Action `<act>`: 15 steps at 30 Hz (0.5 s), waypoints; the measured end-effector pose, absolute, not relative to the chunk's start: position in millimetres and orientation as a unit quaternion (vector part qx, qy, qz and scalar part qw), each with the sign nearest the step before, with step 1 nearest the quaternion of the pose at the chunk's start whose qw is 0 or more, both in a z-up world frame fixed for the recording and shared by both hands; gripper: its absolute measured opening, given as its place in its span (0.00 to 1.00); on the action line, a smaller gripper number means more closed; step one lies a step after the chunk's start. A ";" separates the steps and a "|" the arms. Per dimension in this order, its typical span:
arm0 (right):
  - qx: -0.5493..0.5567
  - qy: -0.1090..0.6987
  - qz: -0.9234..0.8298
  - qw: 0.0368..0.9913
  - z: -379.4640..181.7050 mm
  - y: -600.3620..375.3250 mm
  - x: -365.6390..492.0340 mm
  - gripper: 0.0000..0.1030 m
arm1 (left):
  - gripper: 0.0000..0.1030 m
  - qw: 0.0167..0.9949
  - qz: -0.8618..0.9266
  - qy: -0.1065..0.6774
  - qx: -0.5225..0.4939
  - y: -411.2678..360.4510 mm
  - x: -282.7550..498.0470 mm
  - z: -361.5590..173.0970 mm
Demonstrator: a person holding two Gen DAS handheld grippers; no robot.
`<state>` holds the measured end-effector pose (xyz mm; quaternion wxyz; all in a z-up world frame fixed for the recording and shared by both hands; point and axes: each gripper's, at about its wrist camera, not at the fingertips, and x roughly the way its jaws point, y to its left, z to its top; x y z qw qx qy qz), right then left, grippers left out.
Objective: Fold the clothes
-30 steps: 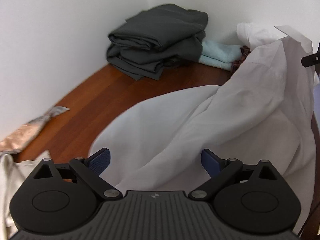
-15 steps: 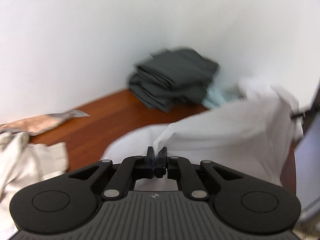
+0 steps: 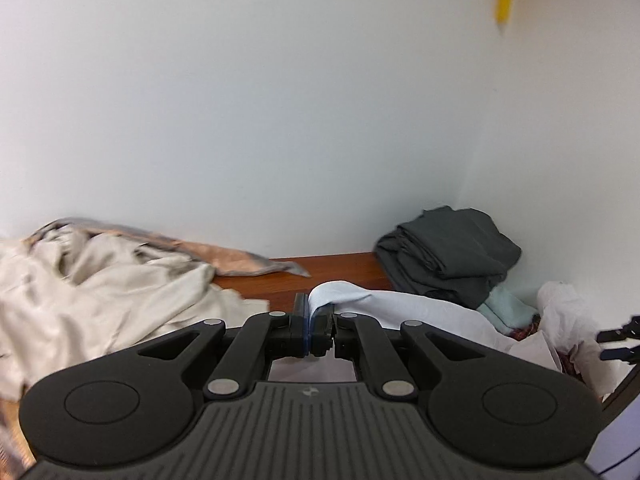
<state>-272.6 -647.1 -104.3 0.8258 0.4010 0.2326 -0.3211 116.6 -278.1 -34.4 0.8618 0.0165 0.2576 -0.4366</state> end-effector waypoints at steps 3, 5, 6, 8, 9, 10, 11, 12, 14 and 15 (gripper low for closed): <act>0.435 0.248 -0.269 0.823 -118.0 -656.4 -236.4 0.74 | 0.04 0.873 -0.413 0.258 0.005 -249.3 105.2 -29.6; 0.457 0.267 -0.246 0.812 -133.6 -660.5 -212.1 0.74 | 0.04 0.881 -0.396 0.259 -0.004 -230.3 98.9 -26.6; 0.468 0.276 -0.234 0.806 -141.4 -662.5 -199.9 0.74 | 0.04 0.885 -0.387 0.259 -0.009 -220.8 95.8 -25.0; 0.497 0.288 -0.214 0.790 -158.9 -664.7 -179.6 0.73 | 0.04 0.893 -0.370 0.257 -0.016 -203.7 89.1 -20.8; 0.516 0.289 -0.207 0.779 -169.0 -664.2 -172.6 0.73 | 0.04 0.896 -0.363 0.257 -0.018 -195.0 85.7 -18.2; 0.535 0.289 -0.204 0.767 -178.6 -662.7 -167.4 0.65 | 0.04 0.898 -0.357 0.256 -0.018 -186.7 82.7 -15.7; 0.549 0.283 -0.196 0.762 -184.3 -659.0 -166.1 0.56 | 0.04 0.901 -0.351 0.255 -0.017 -178.7 80.1 -13.6; 0.561 0.276 -0.188 0.757 -189.1 -654.7 -165.7 0.35 | 0.04 0.903 -0.347 0.254 -0.014 -170.7 77.0 -11.8; 0.574 0.260 -0.175 0.756 -193.4 -645.1 -167.2 0.28 | 0.04 0.905 -0.339 0.255 -0.007 -156.8 71.8 -9.4; 0.573 0.250 -0.171 0.762 -191.6 -639.5 -169.7 0.24 | 0.04 0.905 -0.337 0.258 -0.004 -151.9 69.7 -9.6</act>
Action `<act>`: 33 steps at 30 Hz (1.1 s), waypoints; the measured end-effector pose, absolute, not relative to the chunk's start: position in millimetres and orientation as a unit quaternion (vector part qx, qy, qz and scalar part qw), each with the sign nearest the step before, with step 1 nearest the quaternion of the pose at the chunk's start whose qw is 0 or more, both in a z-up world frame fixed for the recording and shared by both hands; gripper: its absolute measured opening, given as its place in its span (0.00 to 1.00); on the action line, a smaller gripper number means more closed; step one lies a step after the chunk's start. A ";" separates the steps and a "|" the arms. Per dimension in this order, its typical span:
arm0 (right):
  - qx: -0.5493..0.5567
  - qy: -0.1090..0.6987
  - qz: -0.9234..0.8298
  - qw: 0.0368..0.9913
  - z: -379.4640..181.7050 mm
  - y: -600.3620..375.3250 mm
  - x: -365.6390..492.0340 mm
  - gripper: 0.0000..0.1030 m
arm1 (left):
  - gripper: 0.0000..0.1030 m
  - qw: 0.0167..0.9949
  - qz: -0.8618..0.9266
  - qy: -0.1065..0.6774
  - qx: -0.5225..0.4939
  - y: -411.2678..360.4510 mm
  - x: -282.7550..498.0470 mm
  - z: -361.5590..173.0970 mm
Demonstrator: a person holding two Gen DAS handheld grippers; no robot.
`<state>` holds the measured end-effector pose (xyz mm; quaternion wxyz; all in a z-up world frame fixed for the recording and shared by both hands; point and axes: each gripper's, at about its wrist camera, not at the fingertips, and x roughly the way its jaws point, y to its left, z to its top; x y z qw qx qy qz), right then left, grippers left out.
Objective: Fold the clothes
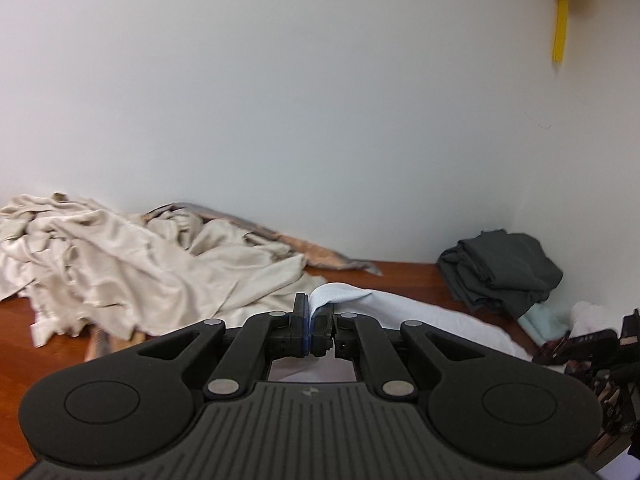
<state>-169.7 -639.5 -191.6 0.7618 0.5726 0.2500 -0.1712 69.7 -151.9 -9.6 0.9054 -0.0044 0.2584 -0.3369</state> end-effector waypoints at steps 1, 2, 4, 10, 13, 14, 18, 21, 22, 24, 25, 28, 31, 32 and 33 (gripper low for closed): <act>0.567 0.244 -0.168 0.769 -187.8 -634.8 -172.2 0.19 | 0.04 0.905 -0.335 0.262 -0.001 -147.4 67.5 -9.9; 0.562 0.236 -0.168 0.775 -182.4 -631.1 -177.3 0.17 | 0.04 0.904 -0.336 0.265 0.002 -143.9 65.1 -10.3; 0.556 0.217 -0.167 0.785 -170.9 -626.2 -189.5 0.12 | 0.04 0.901 -0.339 0.270 0.006 -137.6 59.3 -10.5; 0.545 0.148 -0.171 0.807 -128.8 -611.0 -250.0 0.08 | 0.04 0.895 -0.362 0.261 0.014 -128.9 36.5 -1.8; 0.538 0.117 -0.174 0.817 -109.6 -592.4 -282.3 0.08 | 0.04 0.892 -0.375 0.253 0.013 -117.9 19.7 1.3; 0.535 0.111 -0.176 0.819 -105.0 -584.6 -293.2 0.08 | 0.04 0.891 -0.379 0.250 0.013 -111.7 12.6 1.8; 0.521 0.103 -0.185 0.827 -90.2 -545.7 -336.3 0.08 | 0.04 0.892 -0.382 0.243 0.006 -71.4 -24.6 -0.7; 0.517 0.105 -0.184 0.830 -86.0 -506.9 -367.6 0.08 | 0.04 0.895 -0.379 0.237 -0.003 -30.3 -59.6 -3.4; 0.515 0.105 -0.183 0.831 -84.9 -492.2 -379.1 0.08 | 0.04 0.896 -0.376 0.234 -0.006 -14.0 -73.2 -4.2; 0.513 0.101 -0.178 0.834 -85.1 -460.0 -402.1 0.08 | 0.04 0.900 -0.372 0.226 -0.010 22.6 -102.5 -5.5; 0.512 0.099 -0.177 0.835 -85.3 -443.6 -413.7 0.08 | 0.04 0.902 -0.370 0.222 -0.011 42.1 -117.8 -6.0; 0.506 0.100 -0.173 0.839 -86.7 -389.9 -447.6 0.08 | 0.04 0.909 -0.358 0.215 -0.016 105.0 -162.2 -7.3; 0.505 0.112 -0.160 0.840 -86.8 -339.2 -477.8 0.08 | 0.04 0.915 -0.337 0.220 -0.021 163.6 -203.9 -5.8; 0.505 0.120 -0.155 0.841 -85.4 -322.6 -487.5 0.08 | 0.04 0.917 -0.329 0.224 -0.024 183.2 -215.1 -4.4; 0.503 0.127 -0.149 0.842 -83.3 -307.4 -496.4 0.08 | 0.04 0.919 -0.323 0.226 -0.027 201.4 -227.6 -2.2</act>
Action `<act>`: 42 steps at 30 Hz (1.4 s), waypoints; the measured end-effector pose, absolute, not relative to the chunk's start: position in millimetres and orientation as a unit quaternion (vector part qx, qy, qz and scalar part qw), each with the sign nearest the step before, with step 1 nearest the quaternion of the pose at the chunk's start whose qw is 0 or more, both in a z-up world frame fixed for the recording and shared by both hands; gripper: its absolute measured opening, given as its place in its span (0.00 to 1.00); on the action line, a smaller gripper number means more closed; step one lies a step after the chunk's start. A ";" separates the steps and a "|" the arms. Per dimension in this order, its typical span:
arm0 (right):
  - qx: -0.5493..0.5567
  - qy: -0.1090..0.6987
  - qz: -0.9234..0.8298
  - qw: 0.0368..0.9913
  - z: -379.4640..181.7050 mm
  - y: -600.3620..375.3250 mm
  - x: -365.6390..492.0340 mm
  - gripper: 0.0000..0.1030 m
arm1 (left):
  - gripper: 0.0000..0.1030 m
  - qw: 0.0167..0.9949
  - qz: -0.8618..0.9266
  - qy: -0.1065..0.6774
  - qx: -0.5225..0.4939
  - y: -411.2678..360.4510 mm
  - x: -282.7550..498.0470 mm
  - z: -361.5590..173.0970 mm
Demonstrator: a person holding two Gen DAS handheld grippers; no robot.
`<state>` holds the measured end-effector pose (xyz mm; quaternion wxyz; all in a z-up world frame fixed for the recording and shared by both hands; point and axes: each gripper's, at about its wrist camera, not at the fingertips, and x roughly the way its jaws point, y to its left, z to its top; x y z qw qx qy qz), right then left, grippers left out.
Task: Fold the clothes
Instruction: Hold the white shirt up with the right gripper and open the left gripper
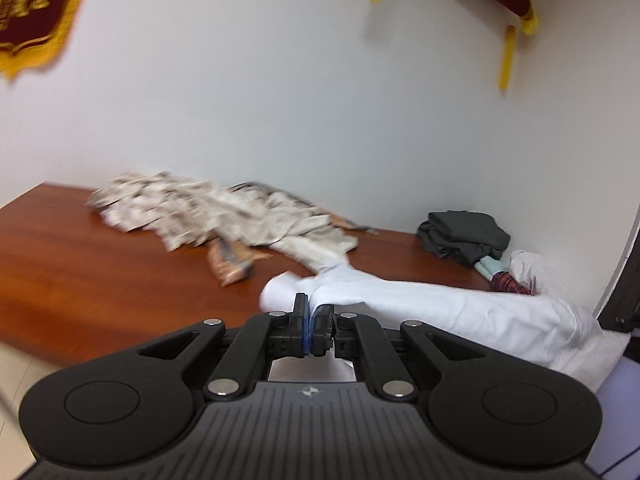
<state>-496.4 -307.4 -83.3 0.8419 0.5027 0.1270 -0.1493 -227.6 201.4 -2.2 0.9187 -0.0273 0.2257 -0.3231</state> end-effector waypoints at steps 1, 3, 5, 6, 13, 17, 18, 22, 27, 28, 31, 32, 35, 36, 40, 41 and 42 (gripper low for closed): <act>0.499 0.133 -0.145 0.844 -80.8 -293.7 -505.3 0.08 | 0.04 0.920 -0.317 0.227 -0.030 218.7 -239.5 0.1; 0.494 0.143 -0.135 0.847 -75.2 -268.3 -522.6 0.08 | 0.04 0.923 -0.304 0.232 -0.033 248.9 -260.5 5.2; 0.491 0.152 -0.125 0.849 -69.5 -246.3 -536.2 0.08 | 0.04 0.926 -0.296 0.230 -0.039 274.9 -278.5 13.7; 0.491 0.155 -0.119 0.849 -66.8 -235.8 -542.4 0.08 | 0.04 0.928 -0.293 0.226 -0.040 285.8 -287.4 17.9; 0.488 0.195 -0.075 0.847 -52.1 -175.2 -567.4 0.08 | 0.04 0.934 -0.268 0.232 -0.050 333.8 -326.9 22.6; 0.495 0.196 -0.065 0.844 -45.4 -156.0 -582.1 0.08 | 0.04 0.938 -0.245 0.237 -0.062 351.1 -342.4 19.8; 0.499 0.191 -0.064 0.843 -43.4 -153.5 -585.2 0.08 | 0.04 0.940 -0.240 0.234 -0.067 354.5 -345.3 20.9; 0.486 0.157 -0.059 0.858 -26.5 -149.8 -588.3 0.07 | 0.04 0.947 -0.226 0.216 -0.076 359.7 -349.1 26.5; 0.462 0.113 -0.054 0.878 -3.9 -156.1 -577.0 0.07 | 0.04 0.951 -0.231 0.188 -0.082 353.2 -344.6 37.7; 0.461 0.107 -0.054 0.880 -1.8 -158.4 -573.2 0.07 | 0.04 0.952 -0.232 0.183 -0.082 350.9 -344.1 39.5; 0.449 0.111 -0.065 0.884 0.2 -164.4 -562.7 0.07 | 0.02 0.954 -0.235 0.168 -0.083 339.9 -342.0 42.4; 0.446 0.110 -0.070 0.885 -0.5 -166.3 -561.0 0.07 | 0.02 0.955 -0.235 0.162 -0.083 336.1 -341.2 43.6; 0.445 0.089 -0.081 0.888 0.2 -173.5 -560.9 0.07 | 0.02 0.955 -0.235 0.158 -0.084 325.8 -333.5 45.4; 0.444 0.081 -0.082 0.888 1.7 -176.2 -561.7 0.07 | 0.02 0.953 -0.239 0.165 -0.084 322.3 -329.7 43.3; 0.421 0.086 -0.080 0.899 11.8 -178.6 -557.9 0.07 | 0.02 0.939 -0.274 0.195 -0.076 307.6 -322.5 28.0; 0.418 0.088 -0.080 0.901 12.7 -178.3 -557.1 0.07 | 0.02 0.932 -0.291 0.204 -0.072 303.2 -321.9 23.1; 0.417 0.089 -0.081 0.901 13.2 -178.1 -557.1 0.07 | 0.02 0.926 -0.305 0.211 -0.069 298.7 -321.7 18.2</act>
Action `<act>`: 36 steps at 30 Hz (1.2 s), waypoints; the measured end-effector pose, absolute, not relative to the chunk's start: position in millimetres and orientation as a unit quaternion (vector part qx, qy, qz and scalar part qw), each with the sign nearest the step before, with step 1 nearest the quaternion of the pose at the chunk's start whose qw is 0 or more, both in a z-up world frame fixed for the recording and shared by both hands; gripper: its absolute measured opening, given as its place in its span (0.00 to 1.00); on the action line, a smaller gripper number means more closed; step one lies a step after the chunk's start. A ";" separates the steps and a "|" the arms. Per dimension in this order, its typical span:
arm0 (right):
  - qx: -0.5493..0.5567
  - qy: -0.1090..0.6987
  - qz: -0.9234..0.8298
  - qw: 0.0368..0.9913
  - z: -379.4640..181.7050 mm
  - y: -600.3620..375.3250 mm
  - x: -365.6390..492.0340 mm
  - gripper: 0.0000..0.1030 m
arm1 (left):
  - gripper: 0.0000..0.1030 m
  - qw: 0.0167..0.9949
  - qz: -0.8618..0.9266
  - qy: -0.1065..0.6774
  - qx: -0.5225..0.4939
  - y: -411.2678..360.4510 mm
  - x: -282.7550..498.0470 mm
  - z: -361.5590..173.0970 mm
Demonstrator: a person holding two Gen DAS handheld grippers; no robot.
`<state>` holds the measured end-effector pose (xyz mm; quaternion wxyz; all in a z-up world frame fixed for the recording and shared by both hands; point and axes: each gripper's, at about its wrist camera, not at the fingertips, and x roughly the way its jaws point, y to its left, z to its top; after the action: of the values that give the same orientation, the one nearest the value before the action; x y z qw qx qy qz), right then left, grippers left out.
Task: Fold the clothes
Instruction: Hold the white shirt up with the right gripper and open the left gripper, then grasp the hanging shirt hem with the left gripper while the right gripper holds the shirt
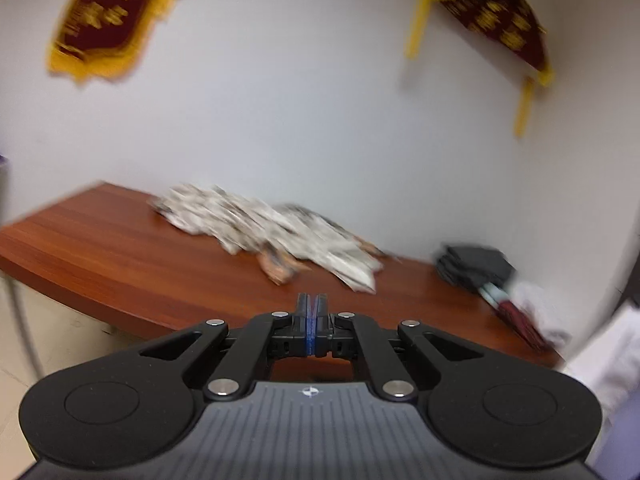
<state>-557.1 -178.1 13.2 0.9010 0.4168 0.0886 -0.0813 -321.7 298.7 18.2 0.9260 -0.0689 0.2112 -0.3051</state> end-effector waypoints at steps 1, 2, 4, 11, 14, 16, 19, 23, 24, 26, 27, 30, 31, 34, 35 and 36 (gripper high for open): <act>0.416 0.089 -0.082 0.901 13.4 -178.2 -557.4 0.08 | 0.02 0.921 -0.318 0.217 -0.066 293.9 -322.3 13.4; 0.416 0.089 -0.085 0.901 13.9 -178.2 -557.7 0.08 | 0.02 0.913 -0.335 0.226 -0.064 289.1 -322.5 8.6; 0.412 0.091 -0.095 0.902 15.5 -179.1 -559.4 0.08 | 0.05 0.899 -0.362 0.239 -0.057 278.2 -323.1 -0.3; 0.387 0.074 -0.134 0.909 34.1 -194.9 -572.1 0.08 | 0.41 0.858 -0.442 0.259 -0.023 236.5 -323.5 -21.8; 0.373 0.060 -0.141 0.915 48.5 -204.1 -574.8 0.08 | 0.54 0.836 -0.483 0.259 -0.009 211.8 -320.8 -26.0; 0.365 0.050 -0.144 0.918 57.3 -210.1 -575.1 0.09 | 0.61 0.820 -0.512 0.256 0.005 192.1 -318.7 -29.0; 0.361 0.038 -0.144 0.920 67.9 -218.8 -571.4 0.09 | 0.70 0.792 -0.554 0.255 0.013 158.8 -316.4 -35.8; 0.359 0.030 -0.128 0.924 78.9 -227.5 -563.5 0.09 | 0.71 0.766 -0.590 0.254 0.022 109.2 -318.1 -48.7; 0.358 0.029 -0.122 0.925 81.5 -228.7 -561.7 0.09 | 0.72 0.760 -0.597 0.255 0.022 97.0 -318.1 -52.4; 0.359 0.030 -0.110 0.926 85.9 -230.0 -557.1 0.09 | 0.73 0.748 -0.611 0.259 0.021 72.0 -319.1 -58.7; 0.359 0.031 -0.105 0.927 87.5 -230.1 -555.7 0.09 | 0.73 0.740 -0.620 0.259 0.019 59.8 -320.8 -60.7; 0.363 0.034 -0.091 0.927 89.2 -231.3 -549.9 0.09 | 0.73 0.723 -0.643 0.253 0.022 25.8 -325.0 -65.3; 0.365 0.036 -0.087 0.926 89.3 -231.9 -548.1 0.09 | 0.74 0.719 -0.649 0.250 0.023 15.6 -325.5 -67.4; 0.371 0.039 -0.075 0.925 89.0 -234.6 -542.7 0.09 | 0.74 0.703 -0.661 0.261 0.030 -14.5 -321.3 -78.2; 0.372 0.038 -0.070 0.925 88.8 -235.5 -541.4 0.09 | 0.74 0.701 -0.662 0.264 0.029 -22.0 -319.9 -81.7; 0.373 0.038 -0.066 0.925 88.8 -236.3 -540.1 0.09 | 0.74 0.698 -0.664 0.266 0.028 -29.4 -318.5 -85.1</act>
<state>-540.1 -236.3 88.8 0.9246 0.3732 0.0383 -0.0660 -318.5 -29.4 -85.1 0.6984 0.0281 0.2661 -0.6638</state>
